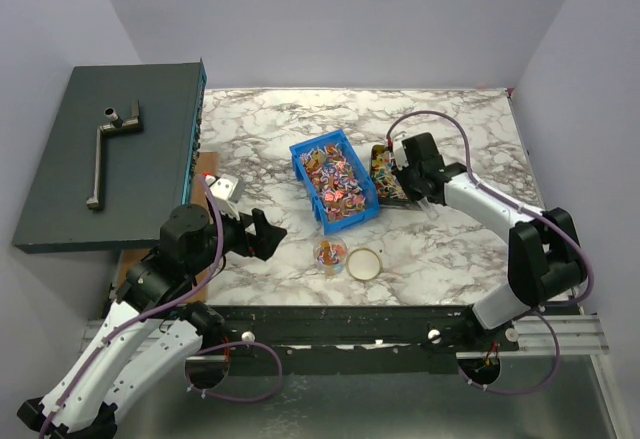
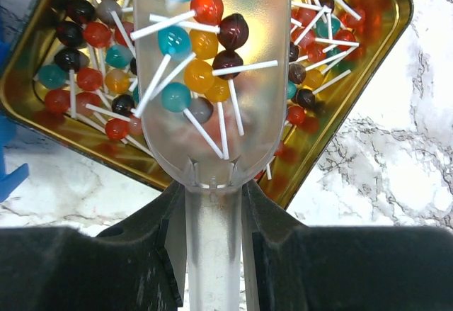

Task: Pack the candies
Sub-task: Scoop the fake candies from the storage box, then place the fake candies in the packing bottle.

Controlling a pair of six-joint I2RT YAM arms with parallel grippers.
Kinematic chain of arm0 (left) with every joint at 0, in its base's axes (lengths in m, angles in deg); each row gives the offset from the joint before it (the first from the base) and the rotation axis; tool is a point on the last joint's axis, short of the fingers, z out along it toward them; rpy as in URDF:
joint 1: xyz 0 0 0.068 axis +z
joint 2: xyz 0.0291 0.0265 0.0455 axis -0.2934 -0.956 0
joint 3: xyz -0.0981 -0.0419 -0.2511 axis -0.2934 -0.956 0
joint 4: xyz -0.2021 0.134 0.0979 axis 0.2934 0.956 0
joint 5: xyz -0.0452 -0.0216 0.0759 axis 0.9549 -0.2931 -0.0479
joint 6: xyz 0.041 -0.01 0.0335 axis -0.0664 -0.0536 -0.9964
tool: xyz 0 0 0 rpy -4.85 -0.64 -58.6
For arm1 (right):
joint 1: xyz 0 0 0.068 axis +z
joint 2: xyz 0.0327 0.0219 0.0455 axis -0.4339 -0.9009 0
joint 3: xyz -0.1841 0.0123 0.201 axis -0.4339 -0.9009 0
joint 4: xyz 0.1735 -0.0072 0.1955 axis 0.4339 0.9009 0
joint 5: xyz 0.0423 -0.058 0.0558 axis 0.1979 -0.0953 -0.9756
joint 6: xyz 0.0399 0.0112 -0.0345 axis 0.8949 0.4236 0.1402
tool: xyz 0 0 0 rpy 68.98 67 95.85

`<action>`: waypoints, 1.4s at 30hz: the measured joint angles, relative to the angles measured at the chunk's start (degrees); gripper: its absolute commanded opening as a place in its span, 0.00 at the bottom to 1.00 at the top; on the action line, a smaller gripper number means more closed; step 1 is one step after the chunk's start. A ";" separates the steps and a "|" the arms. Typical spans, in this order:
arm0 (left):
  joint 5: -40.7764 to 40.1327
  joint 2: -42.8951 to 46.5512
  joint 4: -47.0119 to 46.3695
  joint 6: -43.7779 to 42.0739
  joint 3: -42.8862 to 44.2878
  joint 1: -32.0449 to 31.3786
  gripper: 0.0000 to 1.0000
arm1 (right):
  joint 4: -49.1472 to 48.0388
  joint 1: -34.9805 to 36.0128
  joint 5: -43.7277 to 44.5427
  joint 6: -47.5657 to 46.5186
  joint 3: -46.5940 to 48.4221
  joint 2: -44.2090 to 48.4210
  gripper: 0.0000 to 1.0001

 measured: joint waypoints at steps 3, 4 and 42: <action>-0.09 -0.20 0.02 0.00 0.00 0.00 0.90 | -0.28 0.00 -0.68 0.68 -0.44 1.70 0.01; -0.15 -0.26 0.02 0.00 0.00 0.00 0.90 | -0.28 0.00 -0.90 0.92 -0.59 2.29 0.00; -2.14 -3.10 0.09 -0.44 0.00 0.00 0.90 | 24.63 16.79 -7.15 22.95 8.41 22.34 0.01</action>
